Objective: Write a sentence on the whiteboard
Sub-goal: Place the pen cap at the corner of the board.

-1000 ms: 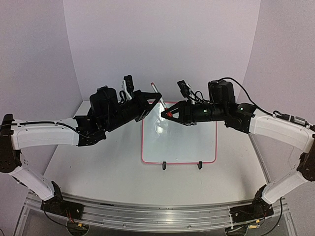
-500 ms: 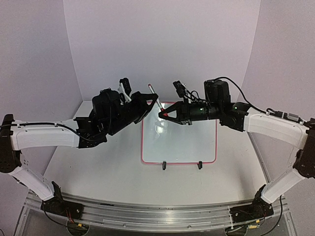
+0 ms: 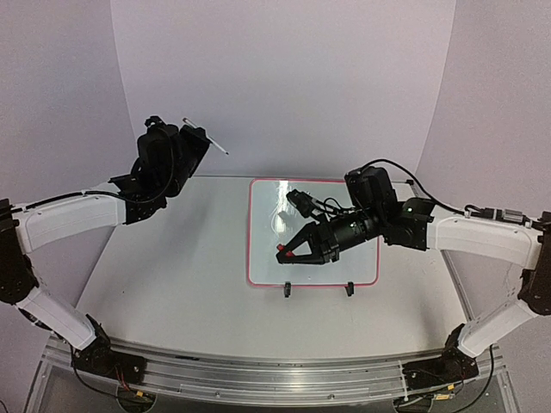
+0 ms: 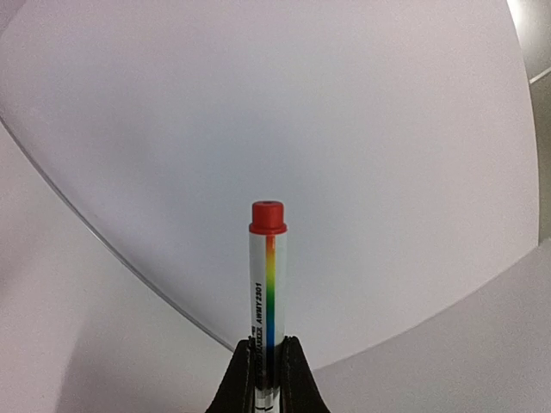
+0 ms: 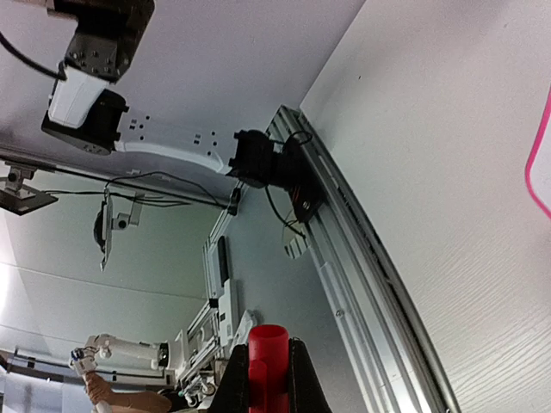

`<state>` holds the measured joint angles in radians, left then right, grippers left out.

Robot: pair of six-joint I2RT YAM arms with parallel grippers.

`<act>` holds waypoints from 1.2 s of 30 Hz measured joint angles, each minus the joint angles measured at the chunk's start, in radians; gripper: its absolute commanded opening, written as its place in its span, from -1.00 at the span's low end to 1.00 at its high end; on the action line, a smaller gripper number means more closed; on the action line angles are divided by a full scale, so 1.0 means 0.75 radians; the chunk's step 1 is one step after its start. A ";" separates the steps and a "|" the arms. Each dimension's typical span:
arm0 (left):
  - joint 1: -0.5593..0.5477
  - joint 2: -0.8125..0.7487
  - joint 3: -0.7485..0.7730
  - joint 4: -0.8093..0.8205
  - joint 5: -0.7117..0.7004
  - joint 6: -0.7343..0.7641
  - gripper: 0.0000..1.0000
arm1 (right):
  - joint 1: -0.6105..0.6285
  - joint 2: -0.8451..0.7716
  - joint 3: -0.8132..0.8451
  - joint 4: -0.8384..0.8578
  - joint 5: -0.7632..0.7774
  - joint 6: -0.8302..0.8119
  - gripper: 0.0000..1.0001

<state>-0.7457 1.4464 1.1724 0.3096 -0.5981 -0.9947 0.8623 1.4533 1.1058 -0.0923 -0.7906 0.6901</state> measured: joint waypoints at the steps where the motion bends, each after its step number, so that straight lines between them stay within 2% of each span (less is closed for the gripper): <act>1: 0.012 -0.008 0.000 -0.003 -0.018 0.002 -1.00 | 0.003 -0.004 -0.008 -0.019 -0.016 0.001 -1.00; 4: 0.009 -0.033 0.000 -0.013 -0.027 0.033 -1.00 | 0.000 -0.022 -0.020 -0.092 -0.014 -0.015 -1.00; 7: 0.004 -0.088 -0.029 -0.004 0.031 0.114 -1.00 | -0.005 -0.089 -0.018 -0.233 0.113 -0.070 -1.00; 14: 0.003 -0.344 -0.228 0.009 0.363 0.421 -1.00 | -0.059 -0.307 0.009 -0.711 0.754 -0.122 -1.00; 21: 0.003 -0.621 -0.427 -0.083 0.715 0.637 -1.00 | -0.240 -0.451 -0.022 -1.139 1.208 -0.012 -1.00; 25: 0.002 -0.703 -0.502 -0.141 0.846 0.701 -1.00 | -0.342 -0.454 -0.182 -1.294 1.324 0.103 -1.00; 30: 0.002 -0.699 -0.550 -0.171 0.982 0.743 -1.00 | -0.343 -0.411 -0.388 -1.367 1.370 0.221 -1.00; 33: 0.002 -0.674 -0.563 -0.170 1.058 0.760 -1.00 | -0.344 -0.395 -0.458 -1.348 1.376 0.245 -1.00; 36: 0.002 -0.640 -0.566 -0.168 1.124 0.773 -1.00 | -0.343 -0.359 -0.530 -1.230 1.337 0.239 -0.98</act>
<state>-0.7444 0.9663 0.7477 0.1838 0.2447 -0.4150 0.6047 1.1842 0.7086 -1.0150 0.2121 0.8692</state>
